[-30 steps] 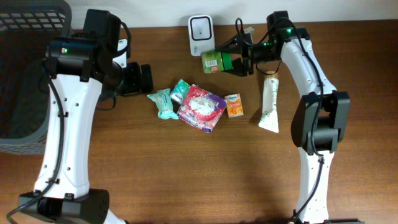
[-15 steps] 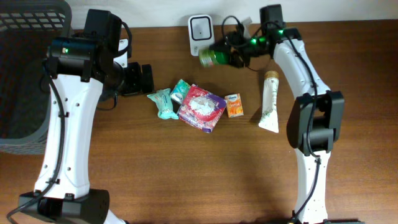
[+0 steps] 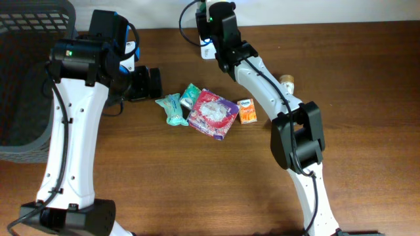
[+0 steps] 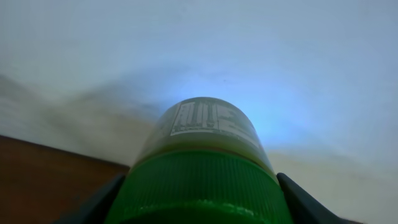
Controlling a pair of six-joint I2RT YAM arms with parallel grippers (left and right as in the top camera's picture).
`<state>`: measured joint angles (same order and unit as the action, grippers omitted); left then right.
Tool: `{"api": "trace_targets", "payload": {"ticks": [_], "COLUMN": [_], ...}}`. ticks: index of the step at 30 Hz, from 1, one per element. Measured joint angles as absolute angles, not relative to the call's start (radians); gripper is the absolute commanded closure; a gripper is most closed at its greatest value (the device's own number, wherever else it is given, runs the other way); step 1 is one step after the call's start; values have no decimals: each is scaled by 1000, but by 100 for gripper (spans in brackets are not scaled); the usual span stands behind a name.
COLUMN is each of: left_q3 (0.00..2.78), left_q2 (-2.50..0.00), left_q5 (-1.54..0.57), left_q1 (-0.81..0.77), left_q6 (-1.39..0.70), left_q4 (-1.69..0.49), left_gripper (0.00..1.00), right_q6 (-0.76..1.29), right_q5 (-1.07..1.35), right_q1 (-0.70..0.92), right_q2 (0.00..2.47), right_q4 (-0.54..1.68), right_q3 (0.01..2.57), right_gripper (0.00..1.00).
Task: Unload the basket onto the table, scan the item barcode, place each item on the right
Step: 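Carry the green-lid jar to the white scanner and hold it there, then move the jar right and place it at the table's right edge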
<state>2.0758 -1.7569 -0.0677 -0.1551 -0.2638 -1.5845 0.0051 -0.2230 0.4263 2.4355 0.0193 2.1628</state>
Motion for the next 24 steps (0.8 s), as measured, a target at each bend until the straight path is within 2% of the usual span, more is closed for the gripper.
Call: {"api": "trace_targets", "payload": {"ticks": [7,11,18,19,24], "left_q3": [2076,2076,2076,2076,2076], "left_q2": [-1757,-1757,-1757,-1757,-1757], "left_q5": [-68,-68,-68,-68,-68], "left_q1": [-155,-155,-155,-155,-155], "left_q6": [-264,-264,-264,-264,-264], "left_q4": [-1584,-1584,-1584,-1583,-1583], "left_gripper": [1,1,1,1,1], "right_q6": [-8,143,296,332,410], "right_q5": [-356,-367,-377,-322,-226], "right_q1": [424,327,-199,-335,-632], "right_q2": [2458,2416,2240,2242,2242], "right_q4": [21,240,721,773,809], "right_q3": [2163,2164,2181,2175,2110], "right_gripper": [42,42,41,41,40]}}
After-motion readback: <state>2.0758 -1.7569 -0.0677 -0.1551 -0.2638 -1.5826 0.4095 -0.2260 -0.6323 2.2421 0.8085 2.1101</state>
